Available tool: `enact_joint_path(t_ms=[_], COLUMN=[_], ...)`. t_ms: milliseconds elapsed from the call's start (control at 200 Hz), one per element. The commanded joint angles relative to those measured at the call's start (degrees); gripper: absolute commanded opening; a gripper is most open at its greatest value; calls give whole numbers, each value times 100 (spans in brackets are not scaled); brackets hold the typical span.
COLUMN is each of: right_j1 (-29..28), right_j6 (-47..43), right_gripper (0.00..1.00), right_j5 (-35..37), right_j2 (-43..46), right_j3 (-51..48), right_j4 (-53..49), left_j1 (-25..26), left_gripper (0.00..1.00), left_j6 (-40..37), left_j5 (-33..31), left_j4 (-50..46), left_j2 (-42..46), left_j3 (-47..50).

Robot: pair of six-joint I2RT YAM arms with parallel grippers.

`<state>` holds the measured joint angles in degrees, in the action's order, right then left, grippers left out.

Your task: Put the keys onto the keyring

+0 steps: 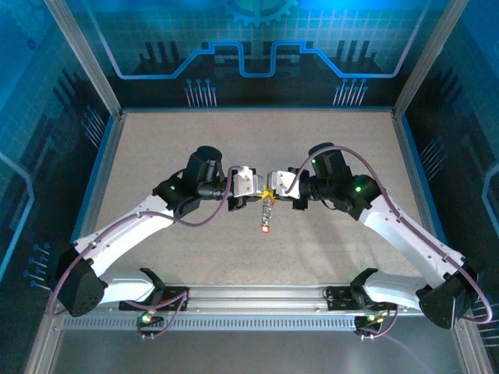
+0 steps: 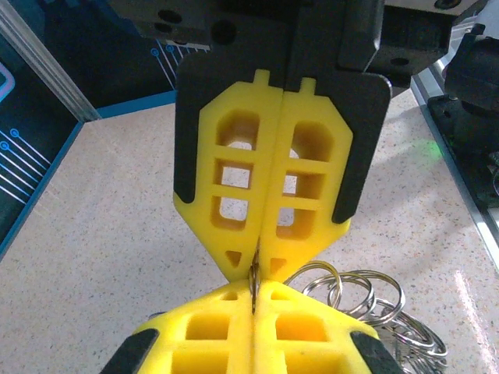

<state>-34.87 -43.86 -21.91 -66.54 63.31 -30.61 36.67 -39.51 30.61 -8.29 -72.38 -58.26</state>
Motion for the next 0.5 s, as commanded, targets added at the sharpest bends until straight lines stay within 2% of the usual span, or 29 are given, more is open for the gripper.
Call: enact_joint_path(t_ms=[0,95,220,415,495], right_j1=[-46,-46,5,105,124], right_j6=[-35,-23,-35,40,128], right_gripper=[0,0,10,11,20], right_j5=[-406,-355,-288,-322,-348], right_j2=[132,167,268,411,433], right_j3=[73,61,-67,-293,-362], right_j4=[116,97,117,109,169], left_j1=[10,9,16,16,12], left_gripper=[0,0,0,0,0], left_j6=[-152,-217,-238,-122,-95], left_j5=[-189,-213,-172,35,90], left_j4=[-206,-259,-229,33,168], left_j2=[-68,-9,122,193,198], left_j3=[-167,-168,-114,12,63])
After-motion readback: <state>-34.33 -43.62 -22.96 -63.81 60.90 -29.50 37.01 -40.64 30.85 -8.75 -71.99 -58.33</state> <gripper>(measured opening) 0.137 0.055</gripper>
